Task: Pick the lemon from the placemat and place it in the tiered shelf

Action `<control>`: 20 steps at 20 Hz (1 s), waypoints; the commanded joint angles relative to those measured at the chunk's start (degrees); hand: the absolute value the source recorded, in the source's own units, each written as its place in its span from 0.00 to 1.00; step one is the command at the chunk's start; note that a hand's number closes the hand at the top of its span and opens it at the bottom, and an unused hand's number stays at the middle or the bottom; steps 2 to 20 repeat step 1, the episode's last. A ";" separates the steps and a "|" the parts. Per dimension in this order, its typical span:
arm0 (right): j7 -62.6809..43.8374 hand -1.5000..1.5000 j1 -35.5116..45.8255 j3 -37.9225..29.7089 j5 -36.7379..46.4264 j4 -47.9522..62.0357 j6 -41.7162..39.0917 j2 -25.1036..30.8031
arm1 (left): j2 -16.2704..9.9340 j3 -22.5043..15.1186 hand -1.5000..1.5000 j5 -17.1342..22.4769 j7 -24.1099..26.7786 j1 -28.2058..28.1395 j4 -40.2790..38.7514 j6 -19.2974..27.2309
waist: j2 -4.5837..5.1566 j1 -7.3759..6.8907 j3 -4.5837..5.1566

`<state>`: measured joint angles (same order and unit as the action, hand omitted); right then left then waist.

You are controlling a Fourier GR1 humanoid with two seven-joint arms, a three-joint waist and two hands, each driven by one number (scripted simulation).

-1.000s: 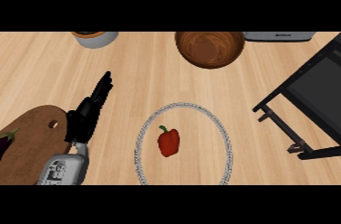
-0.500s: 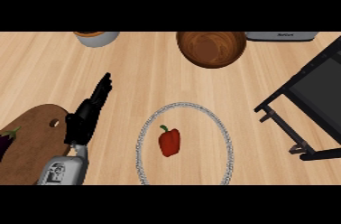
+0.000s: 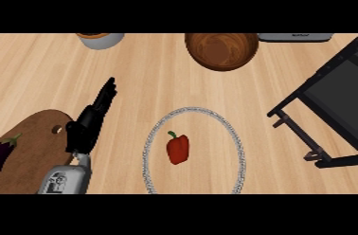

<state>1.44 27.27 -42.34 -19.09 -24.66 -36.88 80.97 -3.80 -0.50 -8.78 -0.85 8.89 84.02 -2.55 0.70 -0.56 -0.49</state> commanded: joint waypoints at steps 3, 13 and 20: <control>5.10 0.00 -2.87 -0.51 1.16 4.81 -5.68 2.12 | 0.88 -1.07 0.50 -0.18 -0.01 -1.73 1.53 0.19 | -0.13 -0.28 -0.12; 5.10 0.00 -2.87 -0.51 1.16 4.81 -5.68 2.12 | 0.88 -1.07 0.50 -0.18 -0.01 -1.73 1.53 0.19 | -0.13 -0.28 -0.12; 5.10 0.00 -2.87 -0.51 1.16 4.81 -5.68 2.12 | 0.88 -1.07 0.50 -0.18 -0.01 -1.73 1.53 0.19 | -0.13 -0.28 -0.12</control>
